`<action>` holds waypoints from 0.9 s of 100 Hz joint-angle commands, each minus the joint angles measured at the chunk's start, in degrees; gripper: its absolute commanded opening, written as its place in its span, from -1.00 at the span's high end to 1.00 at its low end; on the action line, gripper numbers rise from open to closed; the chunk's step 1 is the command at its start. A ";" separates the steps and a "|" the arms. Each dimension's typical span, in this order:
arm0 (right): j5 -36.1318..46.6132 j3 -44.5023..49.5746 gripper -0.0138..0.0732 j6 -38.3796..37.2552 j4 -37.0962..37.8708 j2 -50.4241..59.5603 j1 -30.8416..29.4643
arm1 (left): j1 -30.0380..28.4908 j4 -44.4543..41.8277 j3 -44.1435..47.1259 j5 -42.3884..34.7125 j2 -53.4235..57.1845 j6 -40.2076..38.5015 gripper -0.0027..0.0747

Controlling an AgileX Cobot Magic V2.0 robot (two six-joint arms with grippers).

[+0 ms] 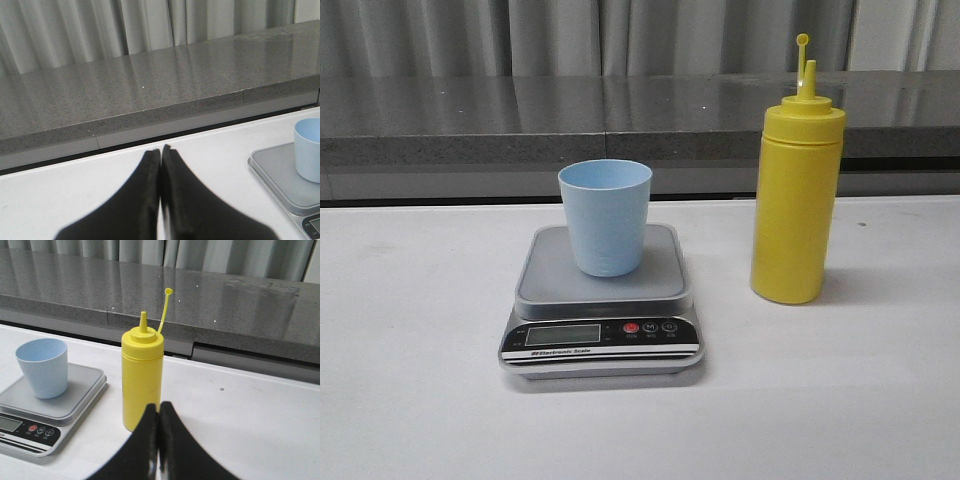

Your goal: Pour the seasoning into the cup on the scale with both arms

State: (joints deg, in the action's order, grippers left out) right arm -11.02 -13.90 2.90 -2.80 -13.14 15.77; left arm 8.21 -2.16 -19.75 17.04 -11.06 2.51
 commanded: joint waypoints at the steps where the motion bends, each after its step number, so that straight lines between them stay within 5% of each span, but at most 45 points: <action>1: 4.26 -1.41 0.84 0.70 2.31 -0.36 -0.34 | -0.11 0.01 -1.37 -4.65 -0.69 -0.22 0.98; 45: 4.56 6.04 0.84 -1.90 4.12 7.26 -13.18 | -0.11 0.01 -1.37 -4.65 -0.69 -0.22 0.98; 90: 8.85 14.80 0.84 -3.75 4.70 14.41 -14.29 | -0.11 0.01 -1.37 -4.65 -0.80 -0.22 0.98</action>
State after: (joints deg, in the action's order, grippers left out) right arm -9.26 1.22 -0.56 0.90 0.51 1.88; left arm 8.21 -2.16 -19.75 17.04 -11.06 2.51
